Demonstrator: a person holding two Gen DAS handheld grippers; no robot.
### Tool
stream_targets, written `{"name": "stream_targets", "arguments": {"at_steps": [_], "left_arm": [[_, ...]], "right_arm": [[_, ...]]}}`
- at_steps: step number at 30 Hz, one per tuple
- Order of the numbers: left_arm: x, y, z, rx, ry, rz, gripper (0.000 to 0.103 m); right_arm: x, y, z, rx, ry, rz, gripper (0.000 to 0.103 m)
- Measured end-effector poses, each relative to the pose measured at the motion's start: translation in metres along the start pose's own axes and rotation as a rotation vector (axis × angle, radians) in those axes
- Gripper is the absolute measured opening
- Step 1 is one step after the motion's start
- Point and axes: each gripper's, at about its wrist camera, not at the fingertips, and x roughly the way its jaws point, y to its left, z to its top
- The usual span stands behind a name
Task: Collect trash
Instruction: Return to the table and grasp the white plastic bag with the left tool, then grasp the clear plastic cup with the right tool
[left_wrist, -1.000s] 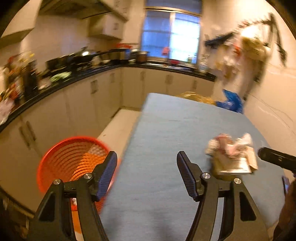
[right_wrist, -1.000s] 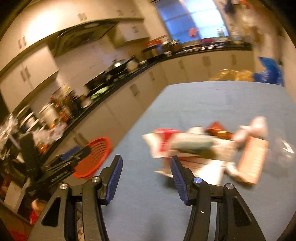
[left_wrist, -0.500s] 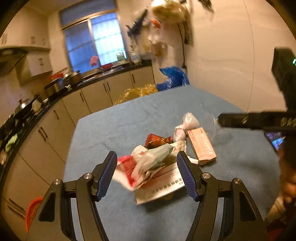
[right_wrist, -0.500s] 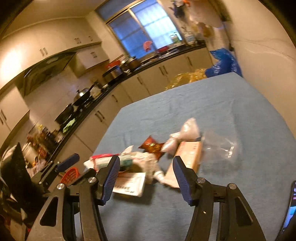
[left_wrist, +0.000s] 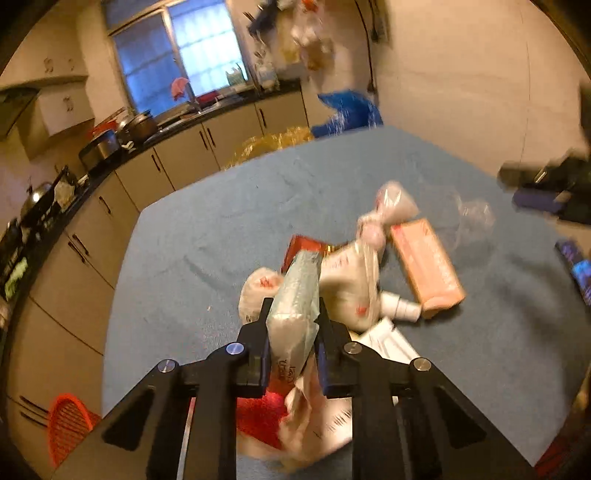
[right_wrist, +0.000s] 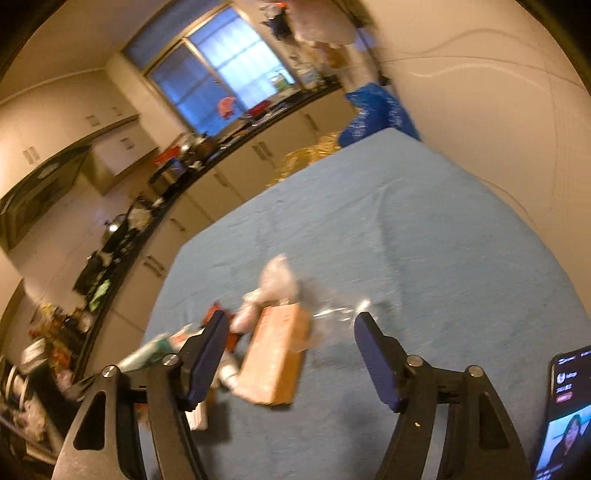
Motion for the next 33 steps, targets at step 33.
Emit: {"name": "stream_targets", "arguments": {"at_steps": [33], "left_arm": [[-0.076,0.058,-0.034,-0.313,-0.190,-0.071,0.018]], "right_arm": [[0.026,0.024,-0.002,-0.108,-0.029,-0.201,0.080]]}}
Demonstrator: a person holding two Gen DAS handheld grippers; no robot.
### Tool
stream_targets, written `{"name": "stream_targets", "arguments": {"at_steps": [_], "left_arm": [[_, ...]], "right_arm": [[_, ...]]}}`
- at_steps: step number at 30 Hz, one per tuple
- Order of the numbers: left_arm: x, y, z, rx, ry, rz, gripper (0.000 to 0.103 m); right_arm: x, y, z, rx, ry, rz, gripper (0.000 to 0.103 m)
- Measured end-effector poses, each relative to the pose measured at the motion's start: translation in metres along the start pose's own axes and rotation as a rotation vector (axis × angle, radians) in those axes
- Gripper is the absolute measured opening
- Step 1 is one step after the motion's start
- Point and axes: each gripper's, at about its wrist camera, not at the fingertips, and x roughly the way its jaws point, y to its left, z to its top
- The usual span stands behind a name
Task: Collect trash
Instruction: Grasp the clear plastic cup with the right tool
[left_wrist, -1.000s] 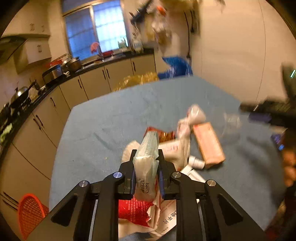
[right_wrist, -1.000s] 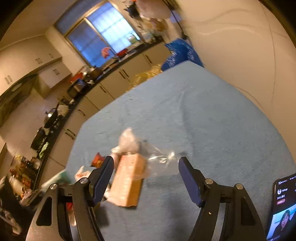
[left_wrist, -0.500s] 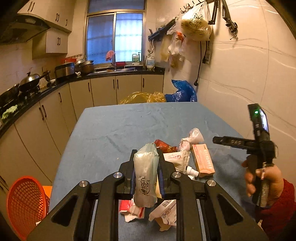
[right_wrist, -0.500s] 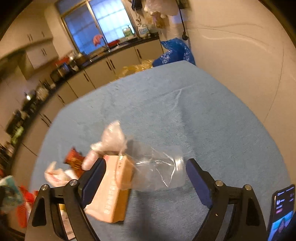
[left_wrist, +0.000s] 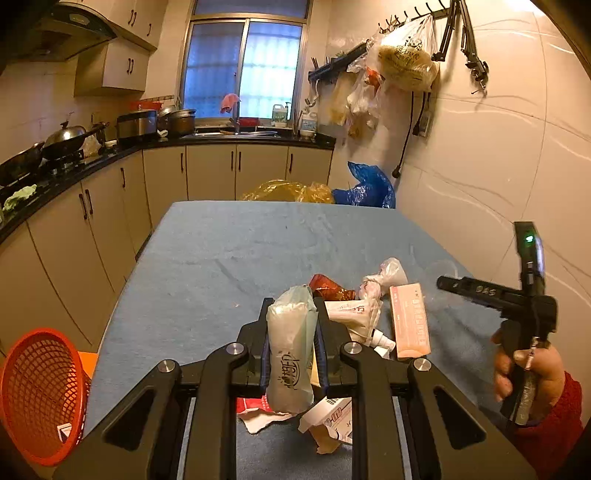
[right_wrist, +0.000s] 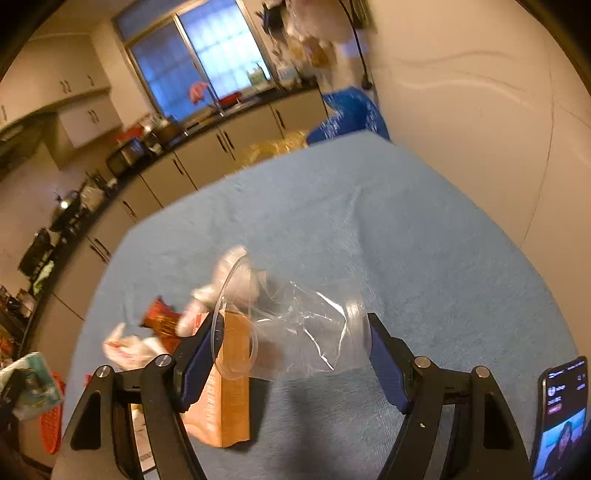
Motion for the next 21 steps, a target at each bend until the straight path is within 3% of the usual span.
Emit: {"name": "stream_targets", "arguments": {"at_steps": [9,13,21], "left_arm": [[-0.013,-0.006,-0.004,0.015,-0.018,0.017,0.018],[-0.015,-0.008,-0.005,0.014,-0.020,0.020,0.018],[-0.018,-0.001,-0.013,-0.007,-0.003,0.044,0.018]], "right_arm": [[-0.056,0.030,-0.005,-0.081,-0.135,0.075,0.080],[-0.063,0.051,-0.016,-0.123,-0.111,0.154,0.080],[-0.063,0.092,-0.045,-0.234,-0.071,0.227,0.080]]}}
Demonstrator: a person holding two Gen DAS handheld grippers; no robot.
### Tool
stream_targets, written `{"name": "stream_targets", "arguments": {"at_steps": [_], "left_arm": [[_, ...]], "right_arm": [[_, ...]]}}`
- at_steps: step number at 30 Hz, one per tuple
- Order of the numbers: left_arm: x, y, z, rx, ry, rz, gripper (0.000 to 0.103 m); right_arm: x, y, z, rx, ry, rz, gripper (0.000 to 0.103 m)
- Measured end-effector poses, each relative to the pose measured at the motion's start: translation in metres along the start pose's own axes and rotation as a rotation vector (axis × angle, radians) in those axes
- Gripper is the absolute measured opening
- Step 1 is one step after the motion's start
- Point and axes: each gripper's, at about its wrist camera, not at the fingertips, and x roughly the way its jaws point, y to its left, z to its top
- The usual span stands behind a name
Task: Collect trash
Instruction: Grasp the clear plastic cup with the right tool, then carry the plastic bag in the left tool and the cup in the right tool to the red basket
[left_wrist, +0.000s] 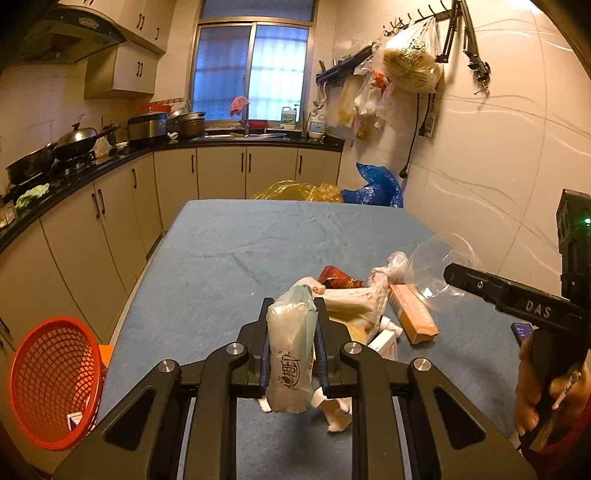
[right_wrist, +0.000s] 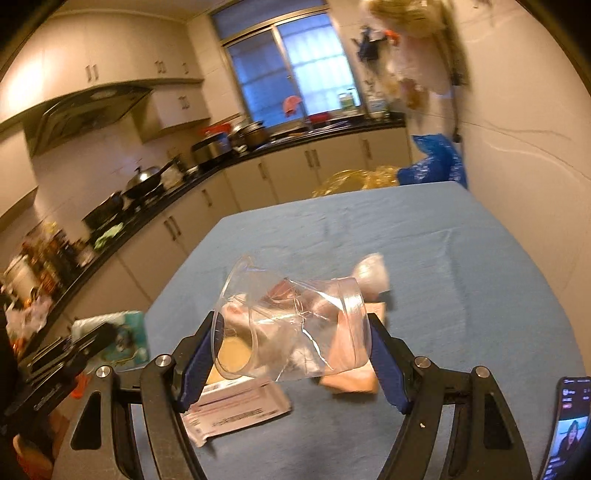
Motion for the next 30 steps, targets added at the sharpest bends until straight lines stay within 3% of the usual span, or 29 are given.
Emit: {"name": "stream_targets", "arguments": {"at_steps": [8,30], "left_arm": [[-0.003,0.011,-0.009,-0.016,0.019,0.019,0.018],[-0.010,0.010,-0.015,-0.010,0.019,0.030,0.018]], "right_arm": [[0.010,0.024,-0.013,-0.047,0.037,0.038,0.080],[0.004,0.039,-0.019,-0.073,0.043,0.060,0.080]]}}
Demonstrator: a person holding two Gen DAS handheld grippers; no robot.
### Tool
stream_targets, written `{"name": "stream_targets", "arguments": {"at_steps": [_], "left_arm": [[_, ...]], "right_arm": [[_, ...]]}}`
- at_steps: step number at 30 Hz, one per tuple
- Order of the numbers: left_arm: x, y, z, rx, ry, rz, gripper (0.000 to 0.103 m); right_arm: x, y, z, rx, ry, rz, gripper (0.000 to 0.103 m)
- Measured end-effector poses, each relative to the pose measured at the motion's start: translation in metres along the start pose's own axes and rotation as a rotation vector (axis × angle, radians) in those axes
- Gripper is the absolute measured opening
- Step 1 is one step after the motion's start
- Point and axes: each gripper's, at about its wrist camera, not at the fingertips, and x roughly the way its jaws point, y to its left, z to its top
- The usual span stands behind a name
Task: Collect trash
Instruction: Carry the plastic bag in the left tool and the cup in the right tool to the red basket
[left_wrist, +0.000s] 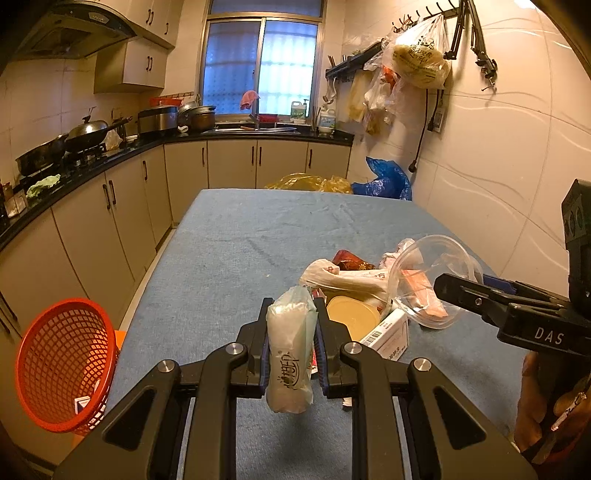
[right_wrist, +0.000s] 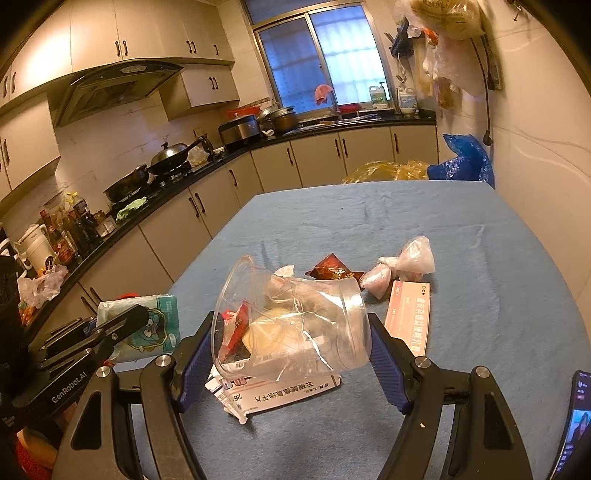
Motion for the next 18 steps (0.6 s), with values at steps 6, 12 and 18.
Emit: {"name": "stream_targets", "arguments": {"at_steps": [6,12,18], "left_arm": [[-0.0016,-0.0013,-0.0004,0.004,0.003,-0.001,0.018],[-0.0033,-0.0047,-0.0018,0.015,0.006,0.003,0.018],[-0.0031,-0.0070,0.0006,0.026,0.010,0.012,0.018]], "right_arm": [[0.0015,-0.0013,-0.0032,-0.002,0.006,0.013,0.080],[0.0004,-0.0032,-0.0031,0.000,-0.002,0.025,0.080],[0.0001,-0.0079,-0.0034,0.015,0.001,0.040,0.080]]}}
